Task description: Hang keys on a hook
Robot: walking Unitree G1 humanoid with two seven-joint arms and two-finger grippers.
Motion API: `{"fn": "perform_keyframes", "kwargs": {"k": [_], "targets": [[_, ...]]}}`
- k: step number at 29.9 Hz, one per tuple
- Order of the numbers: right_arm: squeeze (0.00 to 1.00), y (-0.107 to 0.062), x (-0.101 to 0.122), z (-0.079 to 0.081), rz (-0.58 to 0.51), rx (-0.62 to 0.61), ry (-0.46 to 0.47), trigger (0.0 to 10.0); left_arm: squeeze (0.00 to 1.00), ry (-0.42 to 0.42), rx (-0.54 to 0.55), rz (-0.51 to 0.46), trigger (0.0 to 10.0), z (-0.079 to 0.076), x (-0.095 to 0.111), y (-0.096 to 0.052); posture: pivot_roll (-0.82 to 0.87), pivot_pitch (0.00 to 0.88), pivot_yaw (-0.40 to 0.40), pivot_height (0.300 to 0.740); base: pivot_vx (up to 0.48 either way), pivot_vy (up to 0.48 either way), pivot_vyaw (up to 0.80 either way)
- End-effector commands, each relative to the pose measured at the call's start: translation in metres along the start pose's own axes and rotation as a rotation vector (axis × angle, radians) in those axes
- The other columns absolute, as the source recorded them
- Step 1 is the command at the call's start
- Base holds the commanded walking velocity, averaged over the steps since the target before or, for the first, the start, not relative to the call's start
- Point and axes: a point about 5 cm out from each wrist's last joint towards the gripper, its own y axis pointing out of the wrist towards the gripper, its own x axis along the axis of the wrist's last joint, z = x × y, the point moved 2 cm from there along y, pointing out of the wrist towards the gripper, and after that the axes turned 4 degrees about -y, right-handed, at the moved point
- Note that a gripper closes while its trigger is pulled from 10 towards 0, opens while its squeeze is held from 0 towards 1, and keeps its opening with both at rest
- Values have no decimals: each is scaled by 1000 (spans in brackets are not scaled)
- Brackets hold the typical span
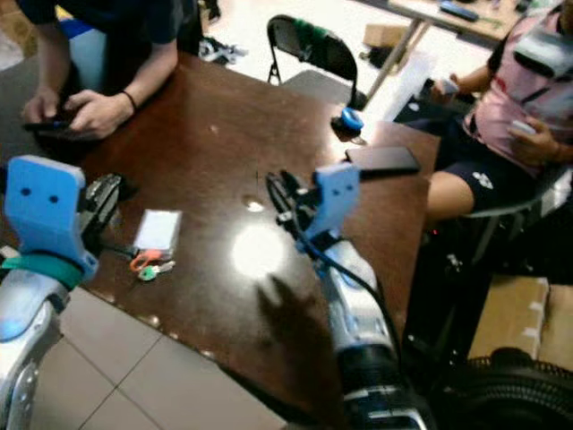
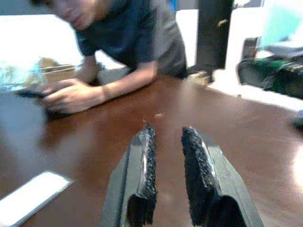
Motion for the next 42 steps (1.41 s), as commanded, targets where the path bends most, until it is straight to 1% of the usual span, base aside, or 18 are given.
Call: {"fn": "perform_keyframes", "kwargs": {"k": [1, 2, 3, 4, 6, 7, 10, 12, 13, 14, 15, 16, 18, 42], "targets": [[0, -6, 2, -4, 0, -25, -18, 10000, 0, 7, 13, -4, 10000, 2, -1, -1, 108, 172, 40, 740, 0, 0, 0], [0, -14, 2, -9, 1, -61, -35, 10000, 0, 7, 20, -1, 10000, 3, -3, 0, 101, 161, 41, 740, 0, 0, 0], [0, -14, 2, -9, 1, -61, -35, 10000, 0, 7, 20, -1, 10000, 3, -3, 0, 101, 161, 41, 740, 0, 0, 0], [0, -20, -1, -14, 10, -90, -46, 10000, 0, 7, 30, 0, 10000, 3, -5, 1, 99, 153, 40, 740, 0, 0, 0], [0, -20, -1, -14, 10, -90, -46, 10000, 0, 7, 30, 0, 10000, 3, -5, 1, 99, 153, 40, 740, 0, 0, 0], [0, -22, -5, -16, 23, -108, -58, 10000, 0, 7, 35, 1, 10000, 3, -6, 3, 102, 144, 39, 740, 0, 0, 0], [0, -19, -9, -15, 30, -107, -67, 10000, 0, 11, 40, 5, 10000, 3, -9, 4, 108, 135, 39, 740, 0, 0, 0], [0, -16, -7, -10, 24, -97, -61, 10000, 0, 17, 38, 9, 10000, 2, -12, 4, 116, 130, 37, 740, 0, 0, 0], [0, -16, -7, -10, 24, -97, -61, 10000, 0, 17, 38, 9, 10000, 2, -12, 4, 116, 130, 37, 740, 0, 0, 0], [0, -14, -5, -6, 22, -89, -54, 10000, 0, 21, 35, 13, 10000, 2, -14, 3, 122, 128, 34, 740, 0, 0, 0], [0, -14, -5, -6, 22, -89, -54, 10000, 0, 21, 35, 13, 10000, 2, -14, 3, 122, 128, 34, 740, 0, 0, 0], [0, -10, -2, 2, 15, -67, -44, 10000, 0, 28, 35, 27, 10000, 3, -19, 0, 127, 128, 31, 740, -364, 0, 0], [0, -9, -1, 4, 14, -61, -42, 10000, 0, 29, 36, 31, 10000, 3, -20, -1, 127, 128, 31, 740, -364, 0, 0], [0, -7, 1, 5, 5, -56, -32, 10000, 0, 29, 27, 33, 10000, 0, -26, -1, 131, 117, 30, 740, -368, 0, 0]]}}
